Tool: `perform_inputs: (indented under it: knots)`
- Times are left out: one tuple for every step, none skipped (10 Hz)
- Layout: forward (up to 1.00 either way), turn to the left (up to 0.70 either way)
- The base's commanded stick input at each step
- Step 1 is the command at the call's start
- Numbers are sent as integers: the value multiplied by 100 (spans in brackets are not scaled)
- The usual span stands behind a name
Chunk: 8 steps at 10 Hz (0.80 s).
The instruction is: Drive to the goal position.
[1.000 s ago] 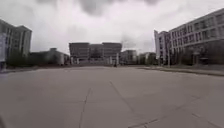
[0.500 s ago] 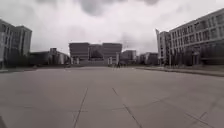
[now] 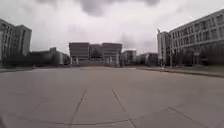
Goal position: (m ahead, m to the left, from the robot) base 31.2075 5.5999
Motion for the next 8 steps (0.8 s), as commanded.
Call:
perform_inputs:
  knots:
    - [60, 1]
    - [60, 1]
    - [60, 1]
    - [60, 1]
    - [60, 1]
    - [60, 1]
    - [60, 1]
    - [60, 1]
